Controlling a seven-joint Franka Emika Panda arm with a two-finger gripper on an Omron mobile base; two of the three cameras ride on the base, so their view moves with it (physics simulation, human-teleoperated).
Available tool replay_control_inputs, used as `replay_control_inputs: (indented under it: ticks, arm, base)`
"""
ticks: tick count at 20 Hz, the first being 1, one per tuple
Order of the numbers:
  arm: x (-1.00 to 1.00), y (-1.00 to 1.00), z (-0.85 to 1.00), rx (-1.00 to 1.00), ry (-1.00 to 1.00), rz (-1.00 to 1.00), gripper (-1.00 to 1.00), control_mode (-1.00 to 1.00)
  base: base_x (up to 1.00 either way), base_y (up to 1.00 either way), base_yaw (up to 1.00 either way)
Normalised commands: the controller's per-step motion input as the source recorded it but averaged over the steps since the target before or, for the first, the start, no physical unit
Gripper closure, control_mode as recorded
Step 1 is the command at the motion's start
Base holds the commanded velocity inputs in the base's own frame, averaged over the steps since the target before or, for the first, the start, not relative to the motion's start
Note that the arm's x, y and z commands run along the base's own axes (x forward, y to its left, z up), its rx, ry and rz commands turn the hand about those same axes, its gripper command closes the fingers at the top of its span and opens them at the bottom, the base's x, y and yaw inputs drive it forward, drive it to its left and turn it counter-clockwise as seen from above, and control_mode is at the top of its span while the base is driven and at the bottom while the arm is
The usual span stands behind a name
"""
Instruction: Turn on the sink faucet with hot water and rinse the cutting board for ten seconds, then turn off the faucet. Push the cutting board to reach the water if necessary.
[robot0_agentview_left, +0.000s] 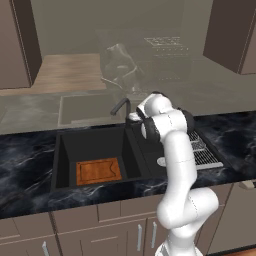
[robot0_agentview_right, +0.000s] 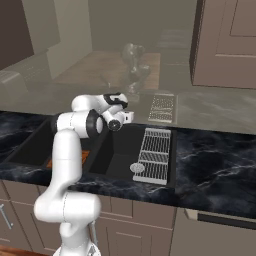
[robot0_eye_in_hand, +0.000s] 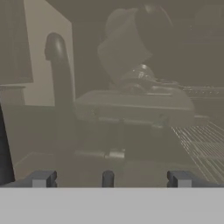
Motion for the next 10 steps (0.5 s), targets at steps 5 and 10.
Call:
replay_control_inputs:
  ticks: [5,10]
  arm:
    - [0.12,0.00,0.00,0.00,0.00,0.00,-1.00,-1.00]
    - [0.06,0.00,0.00,0.00,0.00,0.00,-1.00,-1.00]
  base:
    - [0.00,0.00,0.00]
    - [0.00,0.00,0.00]
